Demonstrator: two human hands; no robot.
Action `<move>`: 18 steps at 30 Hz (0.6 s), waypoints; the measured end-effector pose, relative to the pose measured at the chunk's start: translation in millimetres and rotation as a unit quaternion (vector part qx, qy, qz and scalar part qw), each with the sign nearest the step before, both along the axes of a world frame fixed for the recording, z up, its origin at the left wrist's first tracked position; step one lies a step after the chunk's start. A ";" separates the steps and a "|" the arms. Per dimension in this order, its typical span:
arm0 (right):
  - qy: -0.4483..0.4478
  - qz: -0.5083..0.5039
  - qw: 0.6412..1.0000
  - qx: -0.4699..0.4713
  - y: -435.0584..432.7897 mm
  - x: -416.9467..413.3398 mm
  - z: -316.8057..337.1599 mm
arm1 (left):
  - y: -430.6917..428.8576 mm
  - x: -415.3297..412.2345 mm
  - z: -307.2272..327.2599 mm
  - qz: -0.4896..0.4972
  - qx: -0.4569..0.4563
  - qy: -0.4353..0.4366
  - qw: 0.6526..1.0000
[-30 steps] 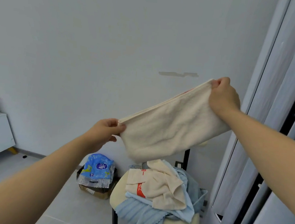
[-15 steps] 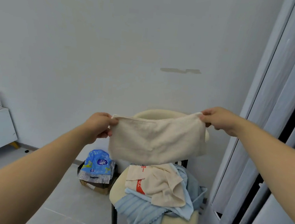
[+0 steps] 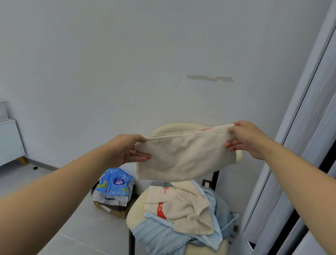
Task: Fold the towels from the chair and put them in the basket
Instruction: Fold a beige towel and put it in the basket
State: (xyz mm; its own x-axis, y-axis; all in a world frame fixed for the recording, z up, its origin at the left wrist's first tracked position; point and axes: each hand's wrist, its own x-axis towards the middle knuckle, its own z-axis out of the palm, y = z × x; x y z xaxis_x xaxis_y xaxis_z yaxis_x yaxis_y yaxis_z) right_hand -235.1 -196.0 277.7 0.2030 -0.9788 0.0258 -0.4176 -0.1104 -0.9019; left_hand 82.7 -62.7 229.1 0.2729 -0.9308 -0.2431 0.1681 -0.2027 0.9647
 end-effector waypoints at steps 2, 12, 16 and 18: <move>0.068 0.009 0.997 -0.034 5.5 7.8 -3.0 | 2.8 -7.3 3.5 -0.025 0.003 0.034 0.999; 0.278 0.299 0.898 -0.166 55.7 61.5 -19.3 | 6.9 -61.1 10.1 -0.182 -0.040 -0.141 0.972; 0.261 0.301 0.895 -0.202 55.7 68.3 -23.2 | 9.8 -64.9 11.1 -0.191 -0.048 -0.122 0.973; 0.253 0.281 0.901 -0.212 53.8 68.2 -22.7 | 9.9 -61.7 11.5 -0.180 -0.062 -0.159 0.969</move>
State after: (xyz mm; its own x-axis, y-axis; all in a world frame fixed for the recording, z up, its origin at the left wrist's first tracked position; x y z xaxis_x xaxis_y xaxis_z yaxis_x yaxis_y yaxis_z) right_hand -166.9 -142.2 255.0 0.7547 -0.6414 0.1380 -0.5339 -0.7227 -0.4390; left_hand 21.0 -52.8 240.6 -0.0327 -0.9963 -0.0794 -0.2016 -0.0712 0.9769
